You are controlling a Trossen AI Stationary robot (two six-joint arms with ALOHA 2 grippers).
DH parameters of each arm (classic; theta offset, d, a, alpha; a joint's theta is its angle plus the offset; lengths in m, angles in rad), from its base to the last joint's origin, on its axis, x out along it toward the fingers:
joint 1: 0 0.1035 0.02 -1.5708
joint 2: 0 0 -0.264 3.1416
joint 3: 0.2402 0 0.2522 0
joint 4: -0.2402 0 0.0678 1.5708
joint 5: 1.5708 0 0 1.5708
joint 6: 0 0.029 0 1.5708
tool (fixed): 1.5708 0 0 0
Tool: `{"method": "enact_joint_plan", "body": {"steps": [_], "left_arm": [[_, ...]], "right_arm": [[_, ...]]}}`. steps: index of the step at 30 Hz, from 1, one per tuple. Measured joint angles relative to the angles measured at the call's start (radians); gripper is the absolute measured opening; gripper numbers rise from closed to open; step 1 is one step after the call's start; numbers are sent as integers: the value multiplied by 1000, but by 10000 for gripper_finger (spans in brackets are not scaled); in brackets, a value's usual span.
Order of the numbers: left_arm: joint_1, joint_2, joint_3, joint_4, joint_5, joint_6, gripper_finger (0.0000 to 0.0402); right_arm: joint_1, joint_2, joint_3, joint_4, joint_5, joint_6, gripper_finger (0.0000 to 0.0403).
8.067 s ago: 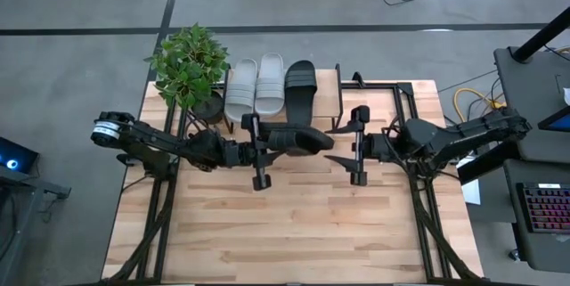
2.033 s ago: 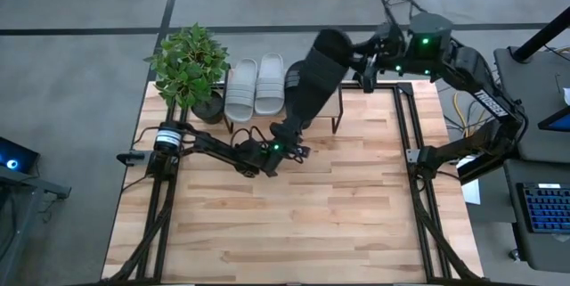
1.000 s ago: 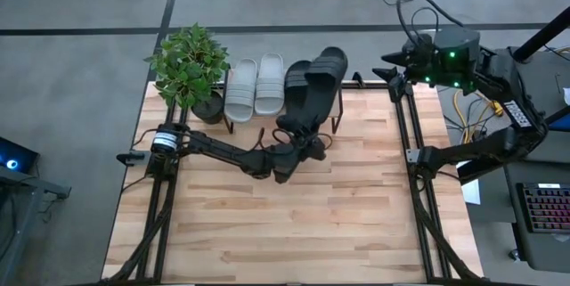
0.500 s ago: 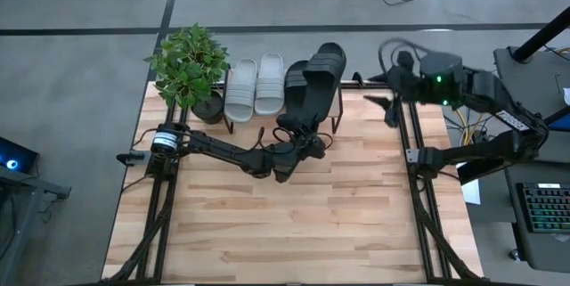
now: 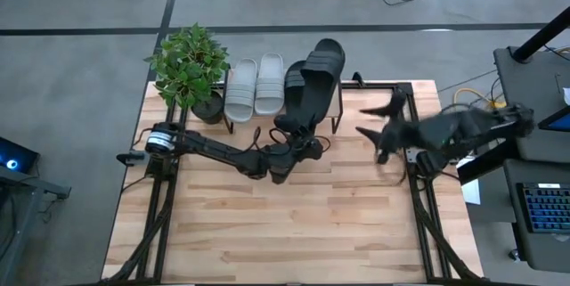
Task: Pick and place slides into the shelf
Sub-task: Put the black slipper on the shelf
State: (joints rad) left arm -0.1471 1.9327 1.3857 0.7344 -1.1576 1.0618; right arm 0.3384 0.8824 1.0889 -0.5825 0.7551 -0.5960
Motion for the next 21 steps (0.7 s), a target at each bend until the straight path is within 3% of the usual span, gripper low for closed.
{"method": "enact_joint_plan", "body": {"steps": [3, 6, 12, 21], "left_arm": [[-13, 0, -2, -23, 15, -1, 48], [-25, 0, 0, -42, 23, -7, 48], [-40, 0, 0, -47, 41, -8, 48], [-71, 0, -1, -72, 121, -35, 48]], "right_arm": [[135, 46, -60, 0, 245, -70, 219], [217, 102, -102, 4, 365, -125, 219], [243, 184, -102, 38, 400, -189, 219], [189, 248, 4, 43, 396, -260, 219]]}}
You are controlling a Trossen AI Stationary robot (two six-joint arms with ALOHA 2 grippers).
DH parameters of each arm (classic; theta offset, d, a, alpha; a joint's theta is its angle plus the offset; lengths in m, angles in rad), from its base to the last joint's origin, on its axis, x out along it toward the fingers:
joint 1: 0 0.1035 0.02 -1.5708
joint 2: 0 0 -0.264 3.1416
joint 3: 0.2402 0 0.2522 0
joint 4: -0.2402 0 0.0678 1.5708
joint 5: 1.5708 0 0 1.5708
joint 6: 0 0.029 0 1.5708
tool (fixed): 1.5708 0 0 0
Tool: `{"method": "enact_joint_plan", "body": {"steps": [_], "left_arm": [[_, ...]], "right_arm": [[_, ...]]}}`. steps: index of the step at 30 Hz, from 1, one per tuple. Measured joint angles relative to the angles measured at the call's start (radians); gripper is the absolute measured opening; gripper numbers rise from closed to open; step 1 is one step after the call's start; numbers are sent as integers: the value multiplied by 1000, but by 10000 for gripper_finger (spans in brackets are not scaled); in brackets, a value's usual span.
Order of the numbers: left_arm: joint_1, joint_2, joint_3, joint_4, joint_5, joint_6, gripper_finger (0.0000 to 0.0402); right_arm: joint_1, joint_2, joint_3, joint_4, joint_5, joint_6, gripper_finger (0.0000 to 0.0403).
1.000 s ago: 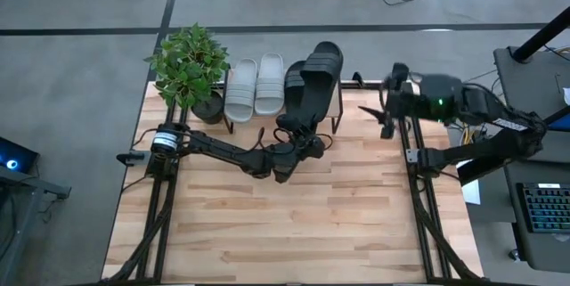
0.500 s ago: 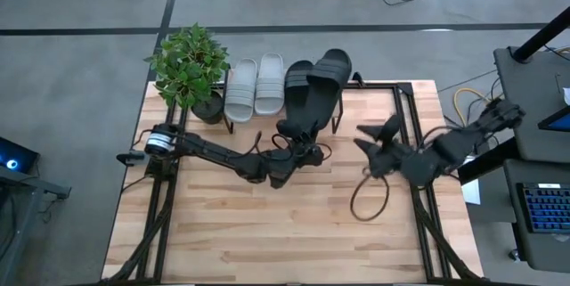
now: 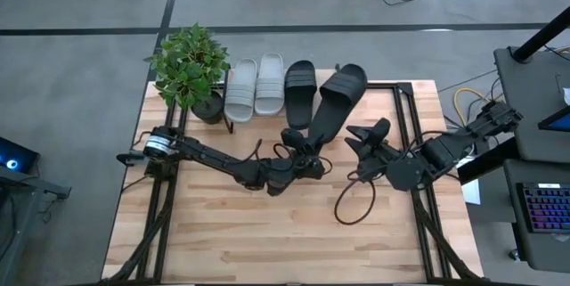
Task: Pick and place slides into the shelf
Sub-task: Put the black slipper on the shelf
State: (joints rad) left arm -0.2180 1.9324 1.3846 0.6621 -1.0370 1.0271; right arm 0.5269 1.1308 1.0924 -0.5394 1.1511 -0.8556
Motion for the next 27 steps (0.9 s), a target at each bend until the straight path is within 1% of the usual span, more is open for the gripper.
{"method": "enact_joint_plan", "body": {"steps": [5, 6, 9, 10, 11, 13, 16, 19, 23, 27], "left_arm": [[1, 0, 1, 1, -12, 0, 48], [2, 0, 1, 1, -12, 0, 48], [0, 0, -1, 0, -12, 0, 48], [0, 0, -2, 1, -13, 0, 48], [-1, 0, -2, 1, -15, 0, 48], [-2, 0, -2, 1, -17, 0, 48], [-1, 0, -2, 10, -17, 0, 48], [0, 0, 0, 11, -19, 1, 48], [1, 0, 7, 11, -19, 2, 48], [8, 1, 22, 11, -33, 33, 48]], "right_arm": [[-9, 25, 27, -4, 4, 5, 219], [-8, 28, 30, -6, 25, 2, 219], [-10, 25, 31, -11, 146, -8, 219], [-15, 15, 30, -11, 173, -5, 219], [-23, -1, 30, -11, 178, 10, 219], [-34, -48, 29, -11, 141, 76, 219], [-71, -112, 27, -8, 25, 209, 219], [-111, -144, 27, -6, 2, 276, 219], [-152, -118, 27, 24, 3, 233, 219], [-195, -47, 31, 105, 1, 114, 219]]}}
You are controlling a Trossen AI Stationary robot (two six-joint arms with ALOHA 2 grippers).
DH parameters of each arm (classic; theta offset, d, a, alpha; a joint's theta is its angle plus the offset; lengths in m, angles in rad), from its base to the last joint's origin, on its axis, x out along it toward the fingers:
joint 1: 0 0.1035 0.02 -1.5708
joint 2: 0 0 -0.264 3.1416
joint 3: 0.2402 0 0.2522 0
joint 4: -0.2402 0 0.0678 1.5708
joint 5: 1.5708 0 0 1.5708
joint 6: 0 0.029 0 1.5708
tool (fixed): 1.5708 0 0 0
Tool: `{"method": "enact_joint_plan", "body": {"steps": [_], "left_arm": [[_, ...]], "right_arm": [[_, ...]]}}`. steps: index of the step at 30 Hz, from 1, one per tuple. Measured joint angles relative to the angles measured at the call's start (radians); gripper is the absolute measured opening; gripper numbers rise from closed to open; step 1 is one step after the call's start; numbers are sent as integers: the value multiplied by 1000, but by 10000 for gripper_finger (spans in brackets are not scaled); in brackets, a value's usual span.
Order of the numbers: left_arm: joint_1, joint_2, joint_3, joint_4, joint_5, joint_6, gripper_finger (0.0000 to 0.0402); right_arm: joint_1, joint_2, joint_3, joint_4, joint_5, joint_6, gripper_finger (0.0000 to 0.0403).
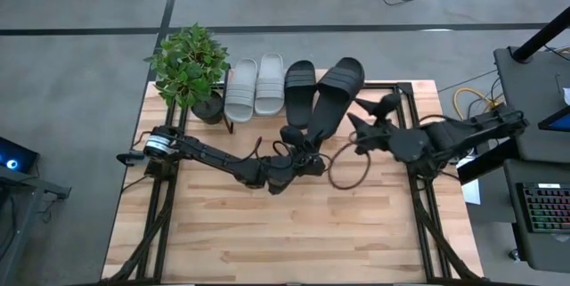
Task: Pick and place slides into the shelf
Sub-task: Put the black slipper on the shelf
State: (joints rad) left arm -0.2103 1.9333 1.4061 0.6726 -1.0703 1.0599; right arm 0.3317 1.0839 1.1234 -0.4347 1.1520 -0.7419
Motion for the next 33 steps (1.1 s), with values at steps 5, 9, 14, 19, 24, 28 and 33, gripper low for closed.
{"method": "enact_joint_plan", "body": {"steps": [5, 9, 14, 19, 24, 28, 33], "left_arm": [[3, 7, 9, 1, -41, 45, 48], [1, 9, 3, -2, -93, 58, 48], [1, 9, 0, -1, -123, 82, 48], [2, 10, -2, 0, -172, 104, 48], [1, 11, -4, -1, -172, 104, 48], [1, 11, -4, -1, -179, 106, 48], [1, 11, -4, -1, -188, 108, 48]], "right_arm": [[-73, 89, 78, 57, -1, -78, 219], [-110, 154, 165, 37, -17, -78, 219], [-158, 262, 282, -64, -36, -44, 219], [-197, 367, 432, -339, -122, 127, 219], [-228, 435, 552, -460, -165, 210, 219], [-250, 476, 583, -486, -165, 193, 219], [-292, 510, 605, -493, -169, 161, 219]]}}
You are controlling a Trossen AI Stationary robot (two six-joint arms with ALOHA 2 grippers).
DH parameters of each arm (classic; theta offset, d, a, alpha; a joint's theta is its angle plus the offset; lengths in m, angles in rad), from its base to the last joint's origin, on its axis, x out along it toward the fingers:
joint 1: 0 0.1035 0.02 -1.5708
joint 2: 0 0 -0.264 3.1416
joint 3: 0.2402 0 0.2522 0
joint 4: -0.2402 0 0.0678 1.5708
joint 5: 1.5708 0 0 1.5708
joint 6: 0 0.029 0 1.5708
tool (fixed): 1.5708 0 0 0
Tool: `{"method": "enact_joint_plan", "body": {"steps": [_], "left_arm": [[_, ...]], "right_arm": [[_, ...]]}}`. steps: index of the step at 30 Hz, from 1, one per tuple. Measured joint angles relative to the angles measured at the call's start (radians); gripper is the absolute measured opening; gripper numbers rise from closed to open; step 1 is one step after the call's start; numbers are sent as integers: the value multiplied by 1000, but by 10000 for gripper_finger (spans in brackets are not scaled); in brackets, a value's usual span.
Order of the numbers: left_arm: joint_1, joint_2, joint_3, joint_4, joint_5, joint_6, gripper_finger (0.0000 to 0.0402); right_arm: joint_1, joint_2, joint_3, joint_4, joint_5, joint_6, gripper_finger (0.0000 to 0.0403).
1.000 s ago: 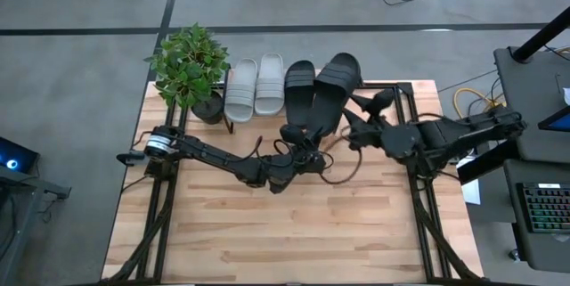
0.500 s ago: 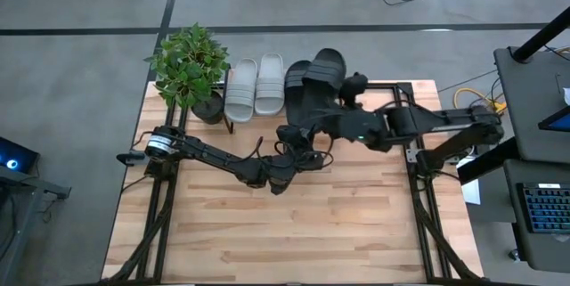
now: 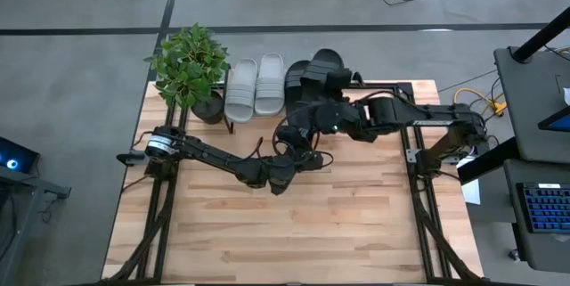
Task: Pick and place slides into the shelf
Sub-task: Put the black slipper on the shelf
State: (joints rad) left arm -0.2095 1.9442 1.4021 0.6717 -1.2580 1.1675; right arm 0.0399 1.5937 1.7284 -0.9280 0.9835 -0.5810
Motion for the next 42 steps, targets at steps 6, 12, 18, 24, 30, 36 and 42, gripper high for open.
{"method": "enact_joint_plan", "body": {"steps": [6, 12, 18, 24, 30, 36, 42], "left_arm": [[0, 0, -1, -2, -9, 1, 48], [-4, 0, -1, -3, -12, 0, 48], [-5, 1, -1, -3, -19, 0, 48], [-8, 2, -2, -11, -24, 0, 48], [-8, 2, -2, -16, -25, 2, 47], [-8, 2, -2, -10, -17, 2, 47], [-8, 2, -2, -8, -14, -6, 47]], "right_arm": [[-58, 13, 3, -3, 3, -22, 219], [-113, 13, 3, 11, 2, -30, 219], [-157, 20, 3, 29, -22, -30, 215], [-163, 34, 3, 34, -88, -29, 168], [-171, 41, 3, 24, -76, -30, 91], [-171, 36, 3, 23, -76, -44, 16], [-171, 30, 2, 23, -75, -44, 11]]}}
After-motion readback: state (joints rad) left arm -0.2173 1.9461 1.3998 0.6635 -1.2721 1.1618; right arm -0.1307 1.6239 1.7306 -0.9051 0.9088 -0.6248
